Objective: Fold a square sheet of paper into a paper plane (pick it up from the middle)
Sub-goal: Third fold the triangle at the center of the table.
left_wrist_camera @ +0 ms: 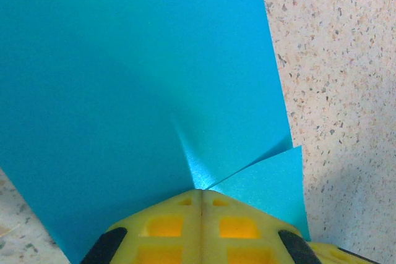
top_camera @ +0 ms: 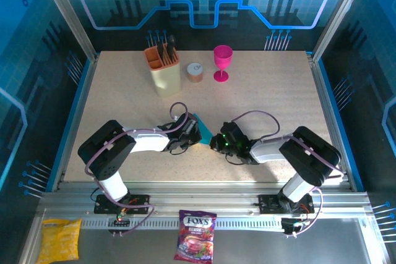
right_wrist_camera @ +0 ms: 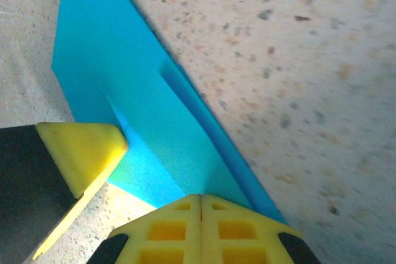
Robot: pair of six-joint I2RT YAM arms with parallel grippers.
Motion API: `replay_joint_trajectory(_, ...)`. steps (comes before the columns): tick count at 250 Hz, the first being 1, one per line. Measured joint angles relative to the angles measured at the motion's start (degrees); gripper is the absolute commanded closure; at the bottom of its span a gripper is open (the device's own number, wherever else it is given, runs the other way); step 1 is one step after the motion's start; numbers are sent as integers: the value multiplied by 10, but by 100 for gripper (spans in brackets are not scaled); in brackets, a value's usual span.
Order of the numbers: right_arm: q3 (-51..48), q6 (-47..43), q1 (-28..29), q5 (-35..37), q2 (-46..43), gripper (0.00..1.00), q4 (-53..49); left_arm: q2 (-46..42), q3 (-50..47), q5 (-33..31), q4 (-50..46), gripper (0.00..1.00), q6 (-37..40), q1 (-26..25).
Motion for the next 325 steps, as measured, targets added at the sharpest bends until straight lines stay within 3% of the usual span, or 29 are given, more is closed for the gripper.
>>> replay_joint_trajectory(115, -73, 22, -54, -14, -78, 100, -8, 0, 0, 0, 0, 100, 2, 0)
replay_joint_trajectory(204, -27, -44, -60, 8, -168, 100, -187, 0, 2, 0, -3, 100, 51, 0)
replay_joint_trajectory(243, 36, -79, -41, 3, -145, 100, -204, -2, 2, 0, -7, 100, 80, 0)
replay_joint_trajectory(325, 92, -97, -19, -26, 12, 100, -170, -11, 5, 3, -32, 100, 110, 0)
